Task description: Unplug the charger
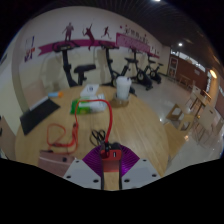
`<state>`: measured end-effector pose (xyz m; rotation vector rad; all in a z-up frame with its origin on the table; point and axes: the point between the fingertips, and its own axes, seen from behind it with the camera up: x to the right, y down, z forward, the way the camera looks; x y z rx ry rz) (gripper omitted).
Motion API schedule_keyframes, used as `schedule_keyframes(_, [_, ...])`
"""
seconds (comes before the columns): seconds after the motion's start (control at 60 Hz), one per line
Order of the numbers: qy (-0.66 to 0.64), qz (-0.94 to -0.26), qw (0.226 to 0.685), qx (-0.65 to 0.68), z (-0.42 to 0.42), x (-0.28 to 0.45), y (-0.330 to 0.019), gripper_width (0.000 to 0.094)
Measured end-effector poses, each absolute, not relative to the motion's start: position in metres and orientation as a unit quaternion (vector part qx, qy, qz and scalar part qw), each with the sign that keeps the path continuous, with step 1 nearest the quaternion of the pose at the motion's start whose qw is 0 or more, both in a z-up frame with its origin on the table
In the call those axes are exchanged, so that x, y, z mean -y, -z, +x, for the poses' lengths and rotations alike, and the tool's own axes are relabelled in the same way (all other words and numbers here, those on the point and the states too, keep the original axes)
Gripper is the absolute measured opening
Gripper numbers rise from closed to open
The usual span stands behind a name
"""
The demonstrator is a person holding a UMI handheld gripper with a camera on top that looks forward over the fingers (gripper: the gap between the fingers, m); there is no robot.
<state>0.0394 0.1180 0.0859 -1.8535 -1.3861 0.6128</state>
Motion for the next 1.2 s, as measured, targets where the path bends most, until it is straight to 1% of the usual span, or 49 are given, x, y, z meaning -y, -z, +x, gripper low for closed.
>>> schedule_keyframes(0.033, [-0.22,-0.726,0.353,0.549,0.045,-0.112,-0.071,0.0201])
schedule_keyframes(0.1, [-0.19,-0.732,0.318,0.571,0.051,-0.117,-0.029,0.0205])
schedule_keyframes(0.15, [-0.184,-0.732,0.306,0.581,0.049,-0.113,-0.013,0.0211])
schedule_keyframes(0.217, [-0.166,-0.728,0.294,0.596,0.054,-0.118,0.006,0.0274])
schedule_keyframes(0.267, [-0.159,-0.727,0.288,0.603,0.055,-0.118,0.013,0.0335])
schedule_keyframes(0.283, [-0.156,-0.727,0.287,0.603,0.056,-0.118,0.014,0.0379])
schedule_keyframes(0.333, [-0.156,-0.726,0.295,0.601,0.059,-0.12,0.007,0.0638])
schedule_keyframes(0.383, [-0.16,-0.723,0.31,0.596,0.063,-0.122,-0.009,0.0896])
schedule_keyframes(0.4, [-0.163,-0.722,0.316,0.594,0.064,-0.121,-0.015,0.0836])
schedule_keyframes(0.417, [-0.166,-0.721,0.321,0.591,0.066,-0.121,-0.023,0.0822])
schedule_keyframes(0.433, [-0.168,-0.72,0.325,0.59,0.067,-0.119,-0.037,0.0831])
schedule_keyframes(0.483, [-0.184,-0.717,0.335,0.583,0.083,-0.11,-0.065,0.087])
schedule_keyframes(0.6, [-0.221,-0.712,0.338,0.575,0.129,-0.069,-0.137,0.0851])
schedule_keyframes(0.7, [-0.233,-0.701,0.34,0.582,0.191,-0.035,-0.197,0.0852])
schedule_keyframes(0.717, [-0.235,-0.698,0.343,0.583,0.195,-0.029,-0.2,0.0854])
schedule_keyframes(0.767, [-0.233,-0.691,0.348,0.589,0.227,-0.014,-0.226,0.0855])
schedule_keyframes(0.833, [-0.231,-0.689,0.355,0.588,0.267,0.001,-0.25,0.0853])
schedule_keyframes(1.0, [-0.227,-0.7,0.363,0.572,0.331,0.029,-0.263,0.0853])
schedule_keyframes(1.117, [-0.225,-0.708,0.353,0.568,0.351,0.042,-0.257,0.0857])
schedule_keyframes(1.2, [-0.212,-0.71,0.367,0.563,0.357,0.04,-0.254,0.0852])
